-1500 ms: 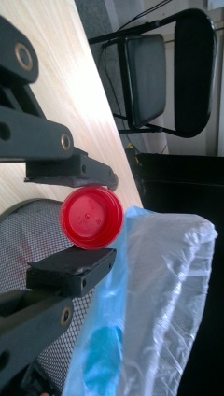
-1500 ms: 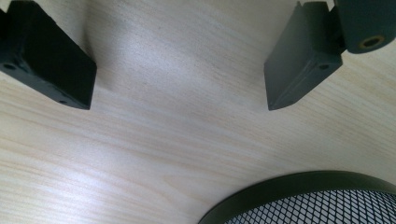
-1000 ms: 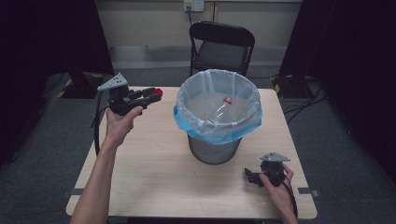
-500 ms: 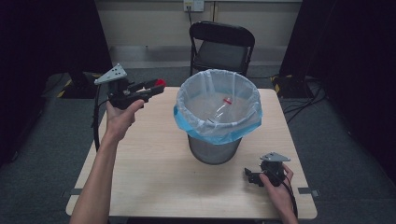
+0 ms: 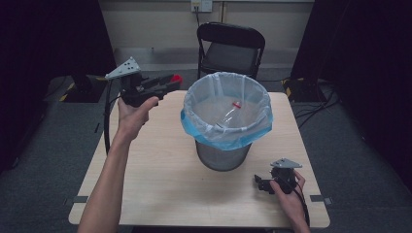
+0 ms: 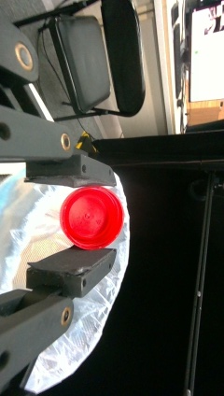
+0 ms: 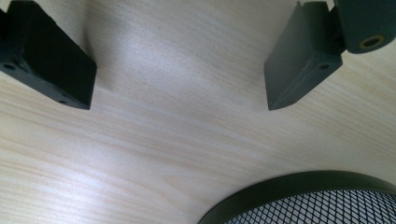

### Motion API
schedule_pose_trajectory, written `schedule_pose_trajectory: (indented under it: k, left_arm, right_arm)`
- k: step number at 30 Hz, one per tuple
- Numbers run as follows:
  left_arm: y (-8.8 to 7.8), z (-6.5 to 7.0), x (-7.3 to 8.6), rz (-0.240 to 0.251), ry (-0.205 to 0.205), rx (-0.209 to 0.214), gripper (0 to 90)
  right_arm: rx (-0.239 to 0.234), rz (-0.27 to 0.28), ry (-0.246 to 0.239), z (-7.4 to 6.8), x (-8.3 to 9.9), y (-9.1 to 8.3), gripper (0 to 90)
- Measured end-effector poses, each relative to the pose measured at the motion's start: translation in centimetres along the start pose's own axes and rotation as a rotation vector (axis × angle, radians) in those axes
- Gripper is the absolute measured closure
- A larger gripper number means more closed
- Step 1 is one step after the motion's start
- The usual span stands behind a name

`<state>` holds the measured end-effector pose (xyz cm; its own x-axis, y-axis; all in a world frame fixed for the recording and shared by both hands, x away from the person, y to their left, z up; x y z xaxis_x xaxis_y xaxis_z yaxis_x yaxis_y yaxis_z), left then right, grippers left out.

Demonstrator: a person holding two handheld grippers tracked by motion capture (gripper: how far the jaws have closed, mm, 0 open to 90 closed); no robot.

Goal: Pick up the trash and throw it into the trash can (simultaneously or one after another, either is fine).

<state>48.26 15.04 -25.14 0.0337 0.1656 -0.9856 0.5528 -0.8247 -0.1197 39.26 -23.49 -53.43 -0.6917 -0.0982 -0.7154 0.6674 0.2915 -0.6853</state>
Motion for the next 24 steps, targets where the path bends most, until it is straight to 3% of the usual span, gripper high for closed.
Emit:
schedule_pose_trajectory:
  k: [12,24]
  left_arm:
    - [1.9,1.8,-2.3,0.03,0.033,0.057,59.2]
    - [4.1,3.7,-3.3,0.031,0.035,0.135,59.2]
  right_arm:
    - [0.0,0.0,0.0,0.0,0.0,0.0,8.5]
    - [0.0,0.0,0.0,0.0,0.0,0.0,8.5]
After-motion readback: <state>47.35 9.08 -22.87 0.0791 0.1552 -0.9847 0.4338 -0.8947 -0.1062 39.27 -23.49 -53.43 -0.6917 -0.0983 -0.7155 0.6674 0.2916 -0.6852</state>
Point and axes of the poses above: each handheld gripper's, and its own axes: y roughly forward along the jaws, x roughly out of its underside, z roughly to its right, the point moved 5 cm from there along y, roughly forward along the jaws, and after that the axes turned 12 degrees about y, right-handed, at the moved point
